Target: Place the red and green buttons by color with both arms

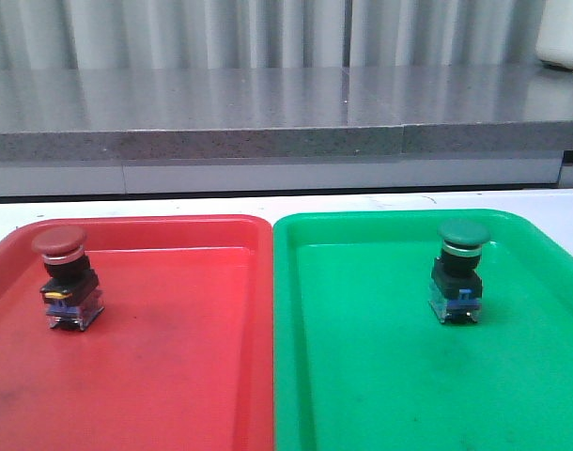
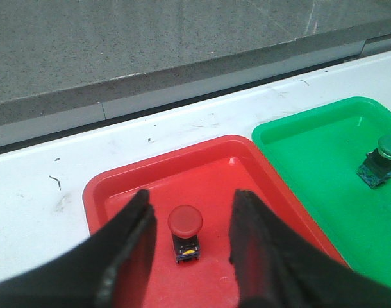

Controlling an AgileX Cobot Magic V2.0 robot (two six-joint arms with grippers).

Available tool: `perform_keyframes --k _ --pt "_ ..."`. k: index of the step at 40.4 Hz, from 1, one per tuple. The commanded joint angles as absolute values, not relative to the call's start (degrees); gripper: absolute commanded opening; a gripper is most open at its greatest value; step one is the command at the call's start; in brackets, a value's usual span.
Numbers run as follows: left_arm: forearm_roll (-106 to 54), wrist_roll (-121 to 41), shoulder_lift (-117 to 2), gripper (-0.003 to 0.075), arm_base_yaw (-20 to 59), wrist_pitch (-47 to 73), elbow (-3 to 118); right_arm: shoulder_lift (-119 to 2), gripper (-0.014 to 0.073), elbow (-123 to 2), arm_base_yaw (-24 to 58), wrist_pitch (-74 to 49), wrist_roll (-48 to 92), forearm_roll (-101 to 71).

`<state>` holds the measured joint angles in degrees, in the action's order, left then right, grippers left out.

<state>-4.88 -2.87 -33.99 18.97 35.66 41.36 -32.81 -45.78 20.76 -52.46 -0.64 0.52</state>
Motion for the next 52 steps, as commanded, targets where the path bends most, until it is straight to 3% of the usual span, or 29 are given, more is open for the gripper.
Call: perform_keyframes --k 1,4,29,34,45,52 --pt "-5.11 -2.73 -33.95 0.0076 19.36 31.66 42.86 -32.85 -0.0060 -47.17 20.78 -48.71 0.00 1.12" --pt "-5.11 -2.73 -33.95 -0.0022 19.36 31.66 42.86 -32.85 -0.0067 -47.17 20.78 -48.71 0.00 1.18" --pt "-5.36 -2.73 -32.06 -0.0020 19.84 30.06 40.41 -32.85 -0.0070 -47.17 20.78 -49.11 0.00 1.27" --pt "-4.40 -2.73 -27.65 -0.0020 17.57 25.73 34.33 -32.85 -0.0070 -47.17 20.78 -49.11 0.00 1.27" --pt "-2.70 -2.73 -11.12 -0.0020 8.76 4.66 11.36 -32.85 -0.0070 -47.17 20.78 -49.11 0.00 1.27" --pt "-2.70 -2.61 -2.70 -0.0020 5.34 -0.42 2.21 -32.85 -0.0070 -47.17 20.78 -49.11 0.00 1.27"
